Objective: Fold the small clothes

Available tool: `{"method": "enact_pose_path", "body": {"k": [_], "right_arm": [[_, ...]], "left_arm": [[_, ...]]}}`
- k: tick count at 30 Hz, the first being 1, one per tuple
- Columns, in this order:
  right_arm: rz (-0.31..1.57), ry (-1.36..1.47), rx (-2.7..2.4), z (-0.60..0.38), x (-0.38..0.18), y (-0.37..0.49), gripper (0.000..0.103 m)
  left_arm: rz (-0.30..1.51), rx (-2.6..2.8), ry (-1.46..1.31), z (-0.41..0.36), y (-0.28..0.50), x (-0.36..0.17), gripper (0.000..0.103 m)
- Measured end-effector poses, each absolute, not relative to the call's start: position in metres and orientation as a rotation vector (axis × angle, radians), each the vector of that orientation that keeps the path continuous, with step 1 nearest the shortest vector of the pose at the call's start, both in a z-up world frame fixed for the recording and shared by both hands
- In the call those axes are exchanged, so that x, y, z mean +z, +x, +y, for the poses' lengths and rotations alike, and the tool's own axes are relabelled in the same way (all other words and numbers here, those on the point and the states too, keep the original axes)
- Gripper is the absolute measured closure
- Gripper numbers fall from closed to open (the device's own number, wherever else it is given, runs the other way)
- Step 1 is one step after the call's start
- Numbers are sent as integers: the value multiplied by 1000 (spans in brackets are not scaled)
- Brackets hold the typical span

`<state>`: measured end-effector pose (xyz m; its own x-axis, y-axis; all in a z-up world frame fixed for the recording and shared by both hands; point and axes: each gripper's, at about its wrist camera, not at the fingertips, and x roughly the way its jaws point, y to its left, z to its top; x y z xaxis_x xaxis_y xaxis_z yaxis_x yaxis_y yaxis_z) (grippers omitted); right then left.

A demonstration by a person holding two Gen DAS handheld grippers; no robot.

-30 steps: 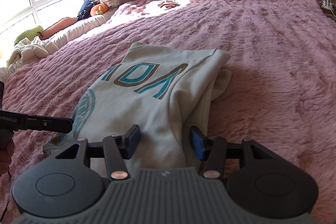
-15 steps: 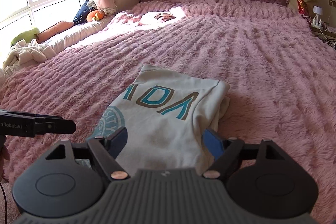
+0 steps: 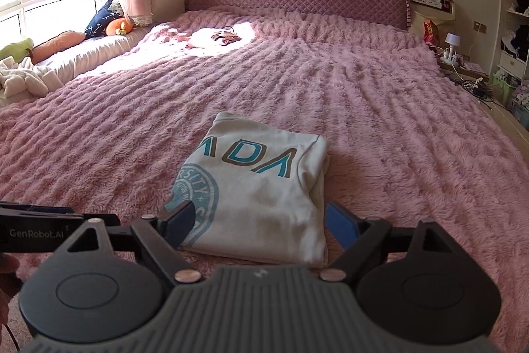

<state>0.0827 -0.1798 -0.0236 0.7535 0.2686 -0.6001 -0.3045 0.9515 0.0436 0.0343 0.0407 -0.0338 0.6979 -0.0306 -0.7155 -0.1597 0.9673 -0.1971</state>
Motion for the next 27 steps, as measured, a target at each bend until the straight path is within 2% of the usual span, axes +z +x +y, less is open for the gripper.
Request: {"method": "enact_pose_path", "body": {"k": [27], "right_arm": [[740,14,303,-173,-36,58,21]], "left_arm": [[870,126,-220,33,23,-38,15]]}}
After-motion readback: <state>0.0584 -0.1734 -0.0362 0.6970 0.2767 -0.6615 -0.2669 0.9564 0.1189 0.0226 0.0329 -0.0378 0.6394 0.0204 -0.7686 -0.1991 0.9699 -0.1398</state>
